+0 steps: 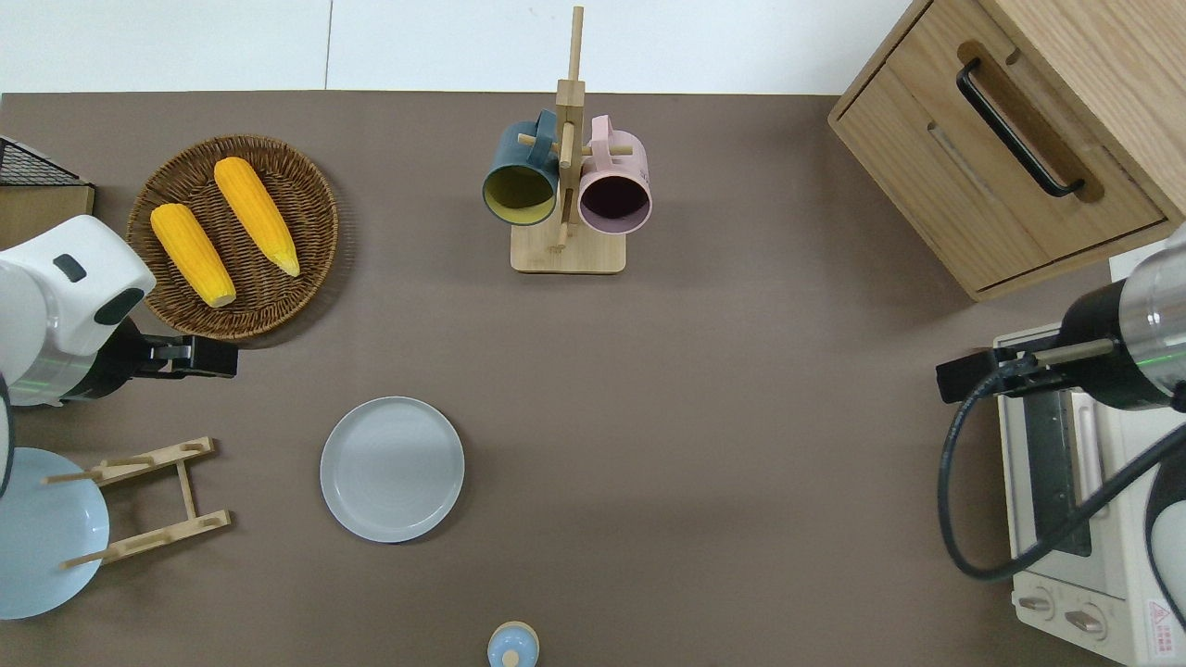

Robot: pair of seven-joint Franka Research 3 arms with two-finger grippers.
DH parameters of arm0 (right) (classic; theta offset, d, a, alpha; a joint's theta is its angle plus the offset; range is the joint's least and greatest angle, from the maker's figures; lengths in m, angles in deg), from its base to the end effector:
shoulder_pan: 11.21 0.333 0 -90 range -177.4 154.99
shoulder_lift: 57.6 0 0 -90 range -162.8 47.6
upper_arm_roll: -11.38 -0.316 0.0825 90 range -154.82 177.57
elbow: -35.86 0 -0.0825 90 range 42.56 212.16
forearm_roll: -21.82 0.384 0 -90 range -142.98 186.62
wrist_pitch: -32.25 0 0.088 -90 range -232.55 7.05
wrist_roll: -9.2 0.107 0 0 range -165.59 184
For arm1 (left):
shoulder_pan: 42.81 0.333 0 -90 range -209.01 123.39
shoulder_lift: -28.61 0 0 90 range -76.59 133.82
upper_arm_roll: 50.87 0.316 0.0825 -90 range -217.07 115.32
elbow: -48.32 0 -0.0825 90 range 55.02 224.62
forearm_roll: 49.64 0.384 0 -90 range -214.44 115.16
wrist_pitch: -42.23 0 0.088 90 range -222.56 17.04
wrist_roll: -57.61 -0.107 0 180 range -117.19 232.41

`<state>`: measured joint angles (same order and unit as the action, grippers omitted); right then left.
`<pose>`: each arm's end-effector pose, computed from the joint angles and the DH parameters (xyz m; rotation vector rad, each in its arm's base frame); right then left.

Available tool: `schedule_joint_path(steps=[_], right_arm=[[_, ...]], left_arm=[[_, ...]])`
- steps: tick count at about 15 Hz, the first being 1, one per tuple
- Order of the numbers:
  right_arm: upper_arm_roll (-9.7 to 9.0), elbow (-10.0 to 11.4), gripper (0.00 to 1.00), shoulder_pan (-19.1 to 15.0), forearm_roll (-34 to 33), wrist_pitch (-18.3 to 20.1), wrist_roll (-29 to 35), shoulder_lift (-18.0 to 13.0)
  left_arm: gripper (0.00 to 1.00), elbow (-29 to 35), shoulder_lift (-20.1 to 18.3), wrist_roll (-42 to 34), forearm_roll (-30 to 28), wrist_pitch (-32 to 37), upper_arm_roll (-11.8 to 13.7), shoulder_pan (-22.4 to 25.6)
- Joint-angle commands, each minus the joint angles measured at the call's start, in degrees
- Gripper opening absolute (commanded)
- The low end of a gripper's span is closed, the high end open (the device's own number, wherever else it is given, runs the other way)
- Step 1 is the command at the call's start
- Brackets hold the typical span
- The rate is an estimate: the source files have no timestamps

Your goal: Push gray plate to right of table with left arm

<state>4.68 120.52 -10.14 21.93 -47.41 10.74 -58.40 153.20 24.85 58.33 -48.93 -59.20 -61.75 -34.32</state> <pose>0.5260 0.0725 0.6600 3.1292 0.1706 -0.1147 0.5426 -0.0241 0.5535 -3.1168 0.0486 -0.0076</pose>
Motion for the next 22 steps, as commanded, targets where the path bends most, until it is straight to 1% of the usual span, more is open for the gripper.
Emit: schedule_joint_path(steps=[1, 6, 10, 16, 19, 22], right_arm=[[-0.77, -0.5, 0.983, -1.2, 0.6, 0.8, 0.1, -0.2], [-0.77, -0.5, 0.983, -1.2, 0.6, 0.8, 0.1, -0.2], [-0.77, -0.5, 0.983, -1.2, 0.6, 0.8, 0.1, -0.2], [-0.77, -0.5, 0.983, -1.2, 0.6, 0.8, 0.1, -0.2], [-0.77, -0.5, 0.983, -1.2, 0.6, 0.8, 0.1, -0.2], [-0.77, -0.5, 0.983, -1.2, 0.6, 0.8, 0.1, -0.2]], left_arm=[[1.0, -1.1, 0.7, 1.0, 1.1, 0.6, 0.2, -0.1], [1.0, -1.0, 0.9, 0.9, 1.1, 1.0, 0.4, 0.1], [1.0, -0.9, 0.9, 0.9, 1.0, 3.7, 0.7, 0.4], [1.0, -1.0, 1.5, 1.2, 0.9, 3.7, 0.8, 0.5], [1.0, -0.6, 1.7, 3.7, 0.9, 3.7, 1.0, 0.7], [1.0, -0.3, 2.0, 3.7, 0.6, 3.6, 1.0, 0.5]])
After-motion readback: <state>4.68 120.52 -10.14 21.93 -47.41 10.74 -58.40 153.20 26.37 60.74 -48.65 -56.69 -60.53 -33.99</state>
